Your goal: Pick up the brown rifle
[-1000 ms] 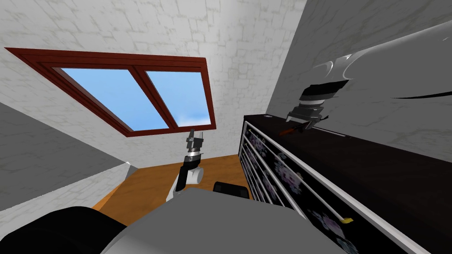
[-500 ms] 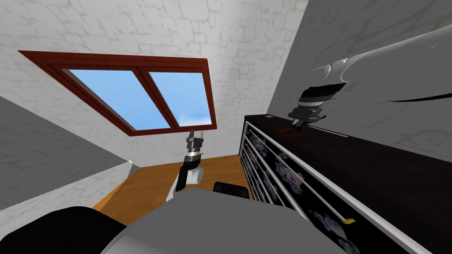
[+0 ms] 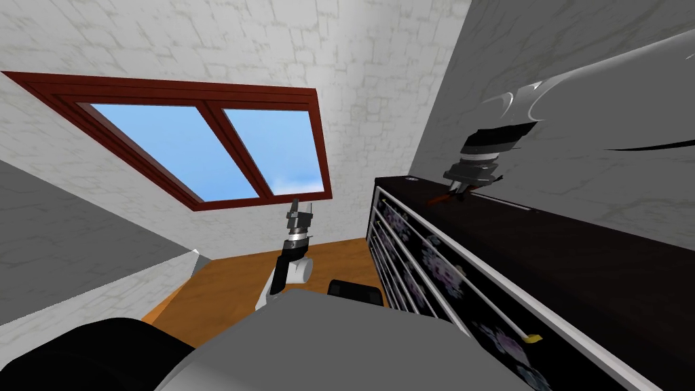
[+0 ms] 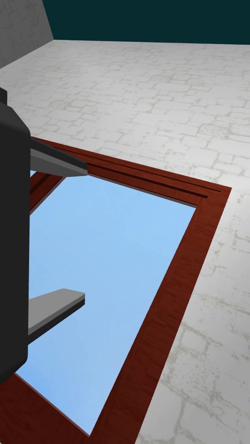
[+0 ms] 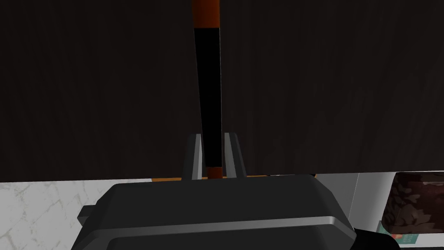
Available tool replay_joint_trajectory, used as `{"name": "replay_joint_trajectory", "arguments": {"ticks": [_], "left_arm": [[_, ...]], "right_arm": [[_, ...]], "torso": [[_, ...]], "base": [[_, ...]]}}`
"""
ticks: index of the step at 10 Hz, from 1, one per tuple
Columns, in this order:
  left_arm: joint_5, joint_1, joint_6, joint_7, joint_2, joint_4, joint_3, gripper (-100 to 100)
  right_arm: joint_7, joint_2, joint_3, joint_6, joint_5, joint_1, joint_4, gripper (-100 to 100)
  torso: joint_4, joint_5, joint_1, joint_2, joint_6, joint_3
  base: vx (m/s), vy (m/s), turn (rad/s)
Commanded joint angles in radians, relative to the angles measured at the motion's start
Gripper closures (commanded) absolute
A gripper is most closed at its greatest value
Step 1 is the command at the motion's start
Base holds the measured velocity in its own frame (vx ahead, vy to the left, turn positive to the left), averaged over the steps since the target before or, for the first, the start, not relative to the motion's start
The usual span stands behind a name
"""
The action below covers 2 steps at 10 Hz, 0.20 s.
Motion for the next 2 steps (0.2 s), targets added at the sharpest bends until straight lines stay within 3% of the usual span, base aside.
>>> {"name": "replay_joint_trajectory", "arguments": {"ticks": [1,2], "left_arm": [[0.000,0.000,0.000,0.000,0.000,0.000,0.000,0],[0.000,0.000,0.000,0.000,0.000,0.000,0.000,0]], "right_arm": [[0.000,0.000,0.000,0.000,0.000,0.000,0.000,100],[-0.001,0.000,0.000,-0.003,0.000,-0.001,0.001,0]], "torso": [[0.000,0.000,0.000,0.000,0.000,0.000],[0.000,0.000,0.000,0.000,0.000,0.000]], "base": [[0.006,-0.009,-0.005],[0.000,0.000,0.000]]}}
